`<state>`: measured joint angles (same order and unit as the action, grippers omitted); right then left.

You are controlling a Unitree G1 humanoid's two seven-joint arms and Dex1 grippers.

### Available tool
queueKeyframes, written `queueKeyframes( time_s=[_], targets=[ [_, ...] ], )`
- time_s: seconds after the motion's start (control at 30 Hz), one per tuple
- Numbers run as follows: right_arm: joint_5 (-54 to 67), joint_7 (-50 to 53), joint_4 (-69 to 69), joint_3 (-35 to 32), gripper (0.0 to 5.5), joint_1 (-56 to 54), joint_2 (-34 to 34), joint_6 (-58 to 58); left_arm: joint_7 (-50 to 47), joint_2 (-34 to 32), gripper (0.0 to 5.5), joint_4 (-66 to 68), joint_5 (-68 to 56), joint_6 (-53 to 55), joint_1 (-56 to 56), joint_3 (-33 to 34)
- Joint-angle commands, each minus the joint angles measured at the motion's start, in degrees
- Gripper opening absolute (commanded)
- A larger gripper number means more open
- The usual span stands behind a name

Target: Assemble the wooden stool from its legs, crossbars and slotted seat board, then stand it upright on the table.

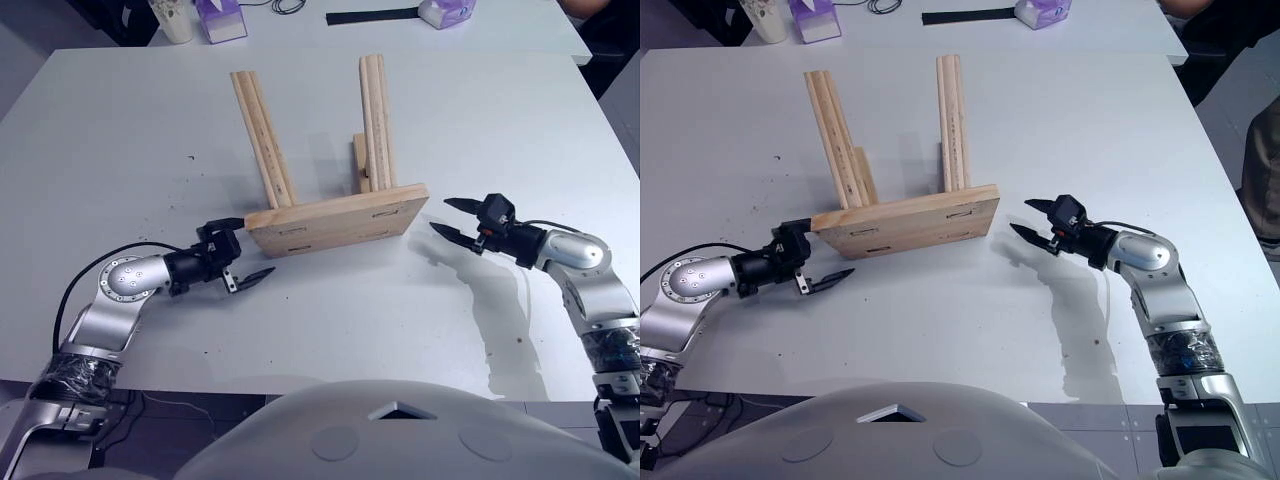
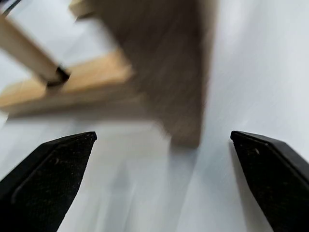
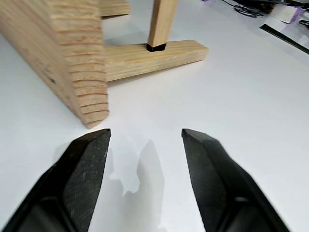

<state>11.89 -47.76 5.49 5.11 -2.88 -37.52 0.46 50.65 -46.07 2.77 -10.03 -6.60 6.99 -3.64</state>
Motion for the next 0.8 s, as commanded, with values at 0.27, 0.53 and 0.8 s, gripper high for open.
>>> queueKeyframes(
  time_s=[0.27, 0.53, 0.8],
  targets=[
    [-4.78, 6.09, -0.23, 0.90, 1.39, 1.15, 5.29, -0.78, -10.75, 6.69, 4.40, -6.51, 2.56, 10.23, 6.44, 0.92],
    [-6.66, 5.44, -2.91, 5.26, 0.11, 3.36, 8.55, -1.60, -11.40, 9.54, 4.40, -10.48, 4.35, 11.87, 5.49, -3.06],
    [1.84, 2.93, -26.13, -1.64, 0.02, 13.45, 1.54, 7.86, -5.32, 4.47, 4.40, -29.68, -7.47, 22.08, 10.82, 3.46]
  ],
)
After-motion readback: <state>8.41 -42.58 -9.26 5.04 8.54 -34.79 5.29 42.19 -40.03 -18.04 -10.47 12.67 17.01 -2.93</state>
